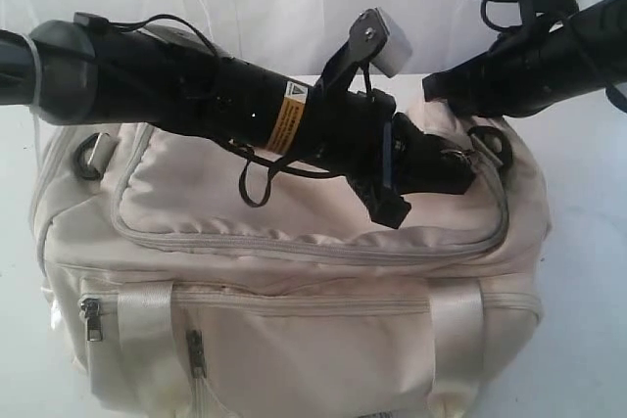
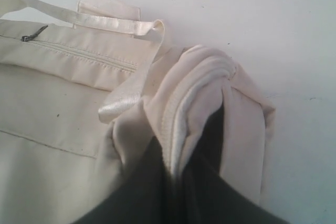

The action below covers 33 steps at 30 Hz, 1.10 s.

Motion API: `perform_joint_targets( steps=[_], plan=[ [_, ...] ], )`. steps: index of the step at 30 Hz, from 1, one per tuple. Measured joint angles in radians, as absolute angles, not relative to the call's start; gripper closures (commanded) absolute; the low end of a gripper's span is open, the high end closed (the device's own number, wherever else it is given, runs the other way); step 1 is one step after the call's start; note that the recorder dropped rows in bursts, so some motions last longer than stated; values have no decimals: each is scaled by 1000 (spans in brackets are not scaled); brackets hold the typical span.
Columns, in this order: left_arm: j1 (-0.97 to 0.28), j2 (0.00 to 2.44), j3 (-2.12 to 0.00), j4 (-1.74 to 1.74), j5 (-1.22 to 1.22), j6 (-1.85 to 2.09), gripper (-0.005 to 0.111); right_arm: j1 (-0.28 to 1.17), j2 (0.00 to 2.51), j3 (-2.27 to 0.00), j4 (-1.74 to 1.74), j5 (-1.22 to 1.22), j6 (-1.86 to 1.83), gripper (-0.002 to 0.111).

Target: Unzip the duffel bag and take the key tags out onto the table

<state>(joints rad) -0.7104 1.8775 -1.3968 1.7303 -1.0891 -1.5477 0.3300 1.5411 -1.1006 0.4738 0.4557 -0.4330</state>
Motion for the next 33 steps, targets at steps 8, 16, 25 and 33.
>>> perform_joint_targets(
  steps=[8, 16, 25, 33],
  plan=[
    [-767, 1873, -1397, 1736, -1048, -1557, 107, 330, 1541, -1101, 474, 434, -433, 81],
    [-803, 1873, -1395, 1755, -1095, -1557, 107, 330, 1527, -1104, 474, 367, -433, 57],
    [-804, 1865, -1395, 1759, -1164, -1553, 107, 330, 1405, -1104, 470, 592, -436, 56],
    [-776, 1859, -1395, 1759, -1182, -1549, 107, 330, 1368, -1105, 425, 836, -426, 57]
  ],
)
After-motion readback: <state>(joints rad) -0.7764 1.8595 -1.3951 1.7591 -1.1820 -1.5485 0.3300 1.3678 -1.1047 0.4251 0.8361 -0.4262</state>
